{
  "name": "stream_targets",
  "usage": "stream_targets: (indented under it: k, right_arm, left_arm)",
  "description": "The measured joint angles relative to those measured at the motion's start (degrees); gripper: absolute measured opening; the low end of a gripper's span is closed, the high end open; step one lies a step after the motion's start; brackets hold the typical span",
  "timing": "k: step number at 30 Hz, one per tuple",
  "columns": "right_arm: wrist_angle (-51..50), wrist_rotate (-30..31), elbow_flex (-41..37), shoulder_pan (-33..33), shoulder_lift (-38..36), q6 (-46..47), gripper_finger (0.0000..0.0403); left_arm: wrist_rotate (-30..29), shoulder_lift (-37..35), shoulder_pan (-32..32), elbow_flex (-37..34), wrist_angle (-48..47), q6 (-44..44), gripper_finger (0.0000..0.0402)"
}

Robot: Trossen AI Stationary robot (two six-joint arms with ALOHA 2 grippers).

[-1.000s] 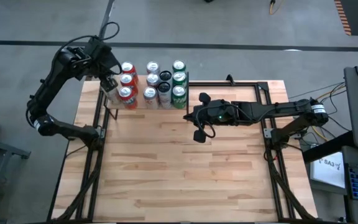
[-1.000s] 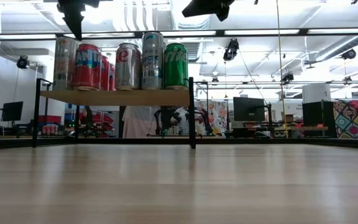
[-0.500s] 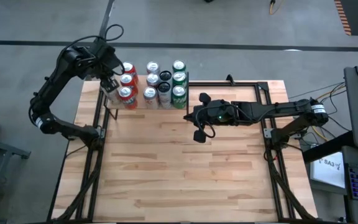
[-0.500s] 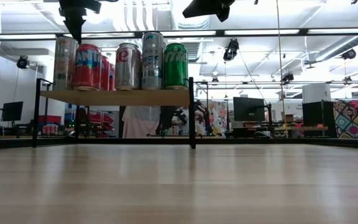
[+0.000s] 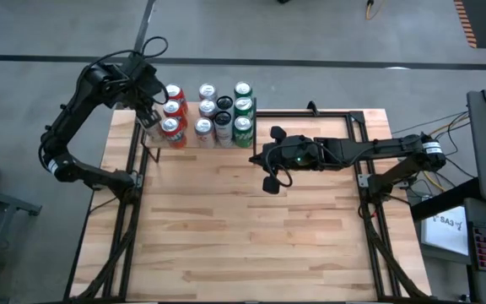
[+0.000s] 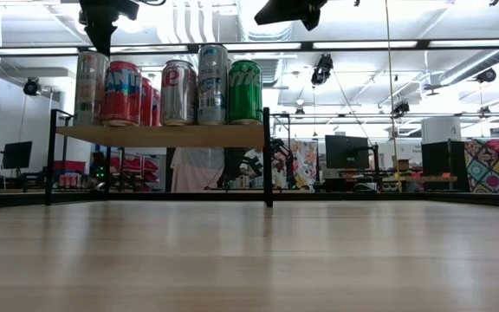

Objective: Place canned beverage on shelf
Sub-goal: Adjust the white and yellow soda can on the shelf

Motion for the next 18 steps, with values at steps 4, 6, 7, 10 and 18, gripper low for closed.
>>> stream_targets:
  k: [4, 6, 7, 10, 18]
  right_arm:
    - [0.02, 0.00, 0.00, 0.29, 0.00, 0.00, 0.0009]
    - [0.04, -0.01, 0.00, 0.62, 0.00, 0.01, 0.0009]
    - [0.07, -0.01, 0.00, 0.72, 0.00, 0.01, 0.0009]
    - [0.09, 0.02, 0.00, 1.00, 0.00, -0.01, 0.0009]
    - [0.15, 0.02, 0.00, 1.11, 0.00, 0.08, 0.0009]
  left_arm:
    - [0.89, -0.02, 0.00, 0.00, -0.18, -0.15, 0.0000]
    - [1.04, -0.03, 0.00, 0.00, -0.18, -0.22, 0.0000]
    - [1.08, -0.07, 0.00, 0.00, -0.18, -0.22, 0.0000]
    - [2.76, -0.29, 0.00, 0.00, -0.16, -0.22, 0.0000]
    - [3.81, -2.04, -0.07, -0.02, -0.27, -0.22, 0.0000]
